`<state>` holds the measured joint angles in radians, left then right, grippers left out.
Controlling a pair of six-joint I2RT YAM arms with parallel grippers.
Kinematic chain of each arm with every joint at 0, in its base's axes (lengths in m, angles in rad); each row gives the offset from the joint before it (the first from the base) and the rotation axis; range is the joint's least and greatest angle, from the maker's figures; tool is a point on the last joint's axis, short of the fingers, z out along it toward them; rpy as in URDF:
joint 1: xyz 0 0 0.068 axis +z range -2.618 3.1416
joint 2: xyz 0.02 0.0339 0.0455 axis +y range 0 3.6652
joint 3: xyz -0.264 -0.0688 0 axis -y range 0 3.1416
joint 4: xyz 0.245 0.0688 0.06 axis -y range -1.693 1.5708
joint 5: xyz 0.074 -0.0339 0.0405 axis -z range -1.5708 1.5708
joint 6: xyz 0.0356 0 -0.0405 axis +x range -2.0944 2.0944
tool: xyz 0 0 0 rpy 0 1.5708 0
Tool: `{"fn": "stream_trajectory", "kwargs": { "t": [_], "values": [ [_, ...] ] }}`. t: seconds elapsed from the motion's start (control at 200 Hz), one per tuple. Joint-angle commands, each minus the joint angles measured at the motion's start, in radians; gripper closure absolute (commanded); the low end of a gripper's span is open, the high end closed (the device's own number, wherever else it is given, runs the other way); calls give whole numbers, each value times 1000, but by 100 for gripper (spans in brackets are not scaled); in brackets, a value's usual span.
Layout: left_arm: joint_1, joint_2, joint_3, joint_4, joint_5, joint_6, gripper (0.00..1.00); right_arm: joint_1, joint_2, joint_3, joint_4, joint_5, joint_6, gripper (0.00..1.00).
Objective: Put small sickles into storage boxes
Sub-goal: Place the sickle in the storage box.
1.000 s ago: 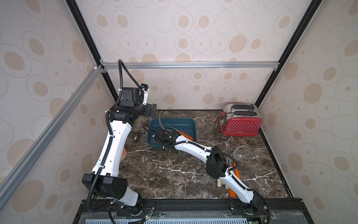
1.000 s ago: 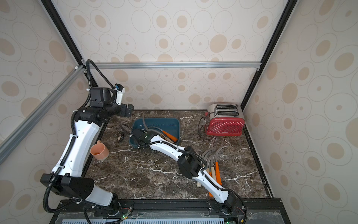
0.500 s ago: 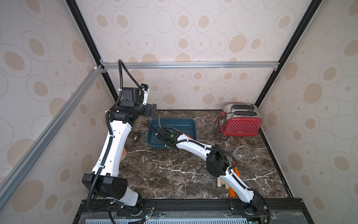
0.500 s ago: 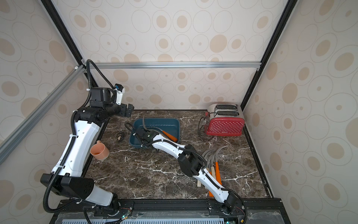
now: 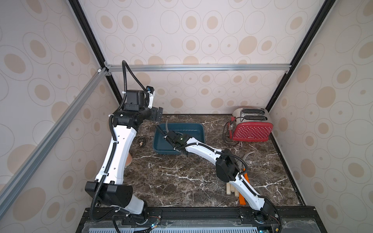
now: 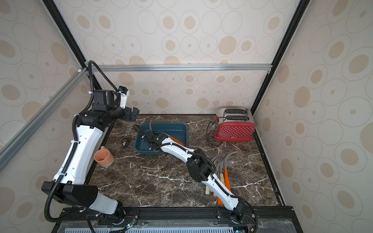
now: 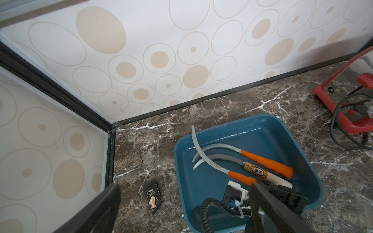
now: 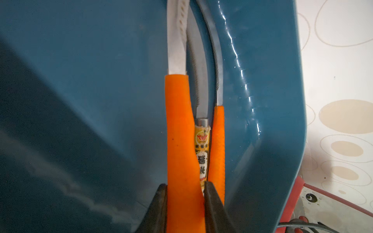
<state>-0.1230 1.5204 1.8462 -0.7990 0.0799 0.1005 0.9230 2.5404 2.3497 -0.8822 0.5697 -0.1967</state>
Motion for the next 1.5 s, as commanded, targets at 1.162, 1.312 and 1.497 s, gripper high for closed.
{"fn": "stream_trajectory", "kwargs": {
  "t": [1.162, 1.312, 1.497],
  "values": [
    [7, -3, 61, -54, 26, 15, 1, -23, 18, 10, -16, -16, -34, 54],
    [7, 0, 70, -63, 28, 27, 1, -38, -38, 36, -35, -94, 58, 54],
    [6, 19, 109, -141, 88, 34, 1, -117, -193, 64, -121, -251, 287, 55]
  ]
}}
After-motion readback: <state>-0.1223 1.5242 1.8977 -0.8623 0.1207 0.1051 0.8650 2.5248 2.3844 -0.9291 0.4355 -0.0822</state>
